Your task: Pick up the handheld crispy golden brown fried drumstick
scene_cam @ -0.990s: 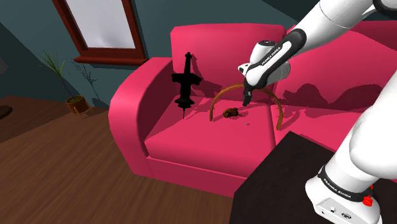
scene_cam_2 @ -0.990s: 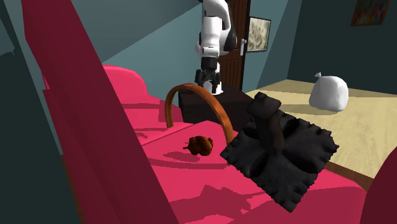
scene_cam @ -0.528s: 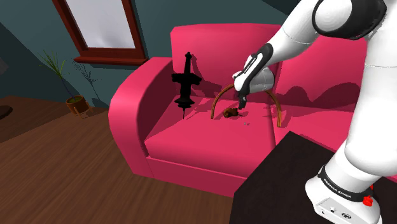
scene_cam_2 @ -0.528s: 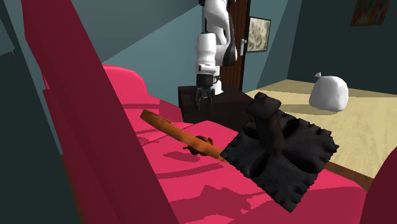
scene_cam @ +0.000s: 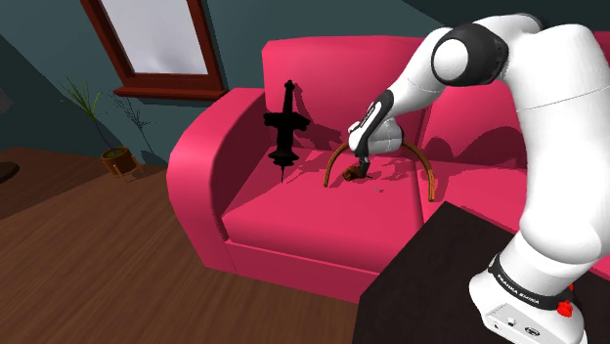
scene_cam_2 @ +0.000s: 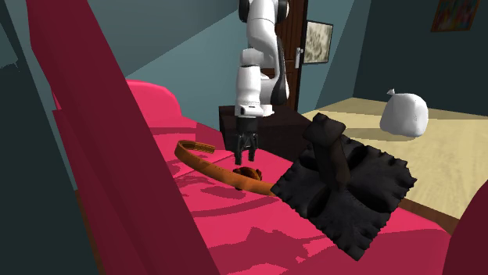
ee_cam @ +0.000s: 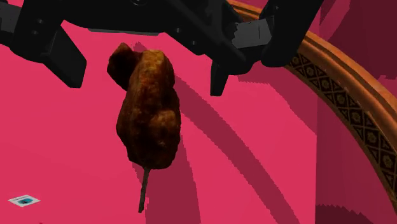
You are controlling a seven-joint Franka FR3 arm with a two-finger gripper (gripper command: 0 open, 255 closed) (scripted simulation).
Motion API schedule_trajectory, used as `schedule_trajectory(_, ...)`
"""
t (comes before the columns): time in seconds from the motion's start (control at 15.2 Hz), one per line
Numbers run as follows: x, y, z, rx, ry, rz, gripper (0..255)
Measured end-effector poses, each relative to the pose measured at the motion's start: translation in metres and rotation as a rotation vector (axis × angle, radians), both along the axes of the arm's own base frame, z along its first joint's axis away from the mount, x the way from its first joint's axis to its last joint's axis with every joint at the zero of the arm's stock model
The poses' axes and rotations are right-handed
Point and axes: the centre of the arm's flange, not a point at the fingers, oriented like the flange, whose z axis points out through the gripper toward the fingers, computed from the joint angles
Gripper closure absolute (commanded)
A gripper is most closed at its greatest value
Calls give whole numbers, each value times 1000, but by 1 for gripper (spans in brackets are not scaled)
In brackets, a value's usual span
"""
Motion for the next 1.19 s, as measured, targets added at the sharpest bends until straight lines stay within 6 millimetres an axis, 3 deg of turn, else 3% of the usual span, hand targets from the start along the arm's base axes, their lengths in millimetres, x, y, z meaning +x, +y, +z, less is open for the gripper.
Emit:
schedule_trajectory(0.59, 11, -4, -49, -4, -2, 17, 0)
schedule_trajectory(0.66, 11, -4, -50, -4, -2, 17, 255)
schedule_trajectory(1.19, 11, -4, -51, -5, -5, 17, 255)
